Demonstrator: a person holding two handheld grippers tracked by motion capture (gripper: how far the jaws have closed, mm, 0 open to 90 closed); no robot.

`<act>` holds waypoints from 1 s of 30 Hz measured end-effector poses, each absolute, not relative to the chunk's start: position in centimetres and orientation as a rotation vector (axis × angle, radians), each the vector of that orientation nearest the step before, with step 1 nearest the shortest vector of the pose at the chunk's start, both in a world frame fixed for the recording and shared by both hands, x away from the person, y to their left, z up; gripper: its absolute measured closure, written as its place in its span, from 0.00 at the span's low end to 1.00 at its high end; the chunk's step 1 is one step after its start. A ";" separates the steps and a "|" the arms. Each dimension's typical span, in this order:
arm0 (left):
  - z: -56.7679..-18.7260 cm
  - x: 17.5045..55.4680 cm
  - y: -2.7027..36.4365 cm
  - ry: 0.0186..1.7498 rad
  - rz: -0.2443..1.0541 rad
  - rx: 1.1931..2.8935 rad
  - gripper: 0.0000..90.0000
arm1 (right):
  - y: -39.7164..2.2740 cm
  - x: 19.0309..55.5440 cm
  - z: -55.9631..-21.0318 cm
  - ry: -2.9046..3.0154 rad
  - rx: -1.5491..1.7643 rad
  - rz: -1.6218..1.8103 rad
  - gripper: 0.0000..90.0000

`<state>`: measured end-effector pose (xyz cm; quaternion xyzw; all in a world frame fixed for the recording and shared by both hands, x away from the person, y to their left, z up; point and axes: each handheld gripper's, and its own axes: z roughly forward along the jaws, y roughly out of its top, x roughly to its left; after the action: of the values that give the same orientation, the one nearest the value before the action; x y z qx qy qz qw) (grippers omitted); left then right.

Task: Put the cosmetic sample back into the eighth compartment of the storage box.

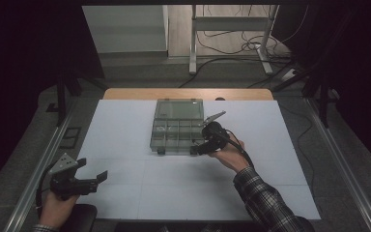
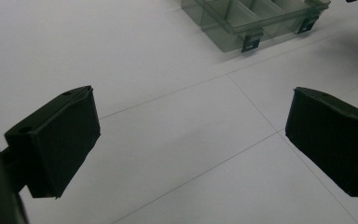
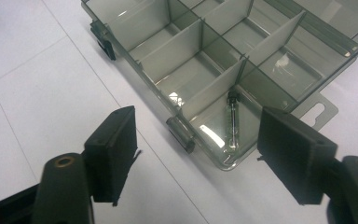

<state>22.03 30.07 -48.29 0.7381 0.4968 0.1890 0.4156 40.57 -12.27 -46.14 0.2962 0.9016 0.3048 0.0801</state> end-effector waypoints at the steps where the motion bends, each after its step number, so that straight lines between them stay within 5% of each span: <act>1: -48.3 22.0 30.1 1.248 0.475 1.854 0.04 | -12.3 40.6 -46.1 2.697 0.886 0.912 0.30; 17: -48.3 22.0 30.1 1.245 0.475 1.852 0.04 | -12.5 39.2 -46.8 2.694 0.854 0.872 0.06; 30: -48.3 22.0 30.1 1.241 0.474 1.847 0.04 | -13.2 38.4 -46.7 2.663 0.853 0.919 0.03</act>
<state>21.99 30.14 -48.29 0.7368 0.4952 0.1891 0.4196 38.41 -13.23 -46.74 0.2883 0.9003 0.3107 0.0988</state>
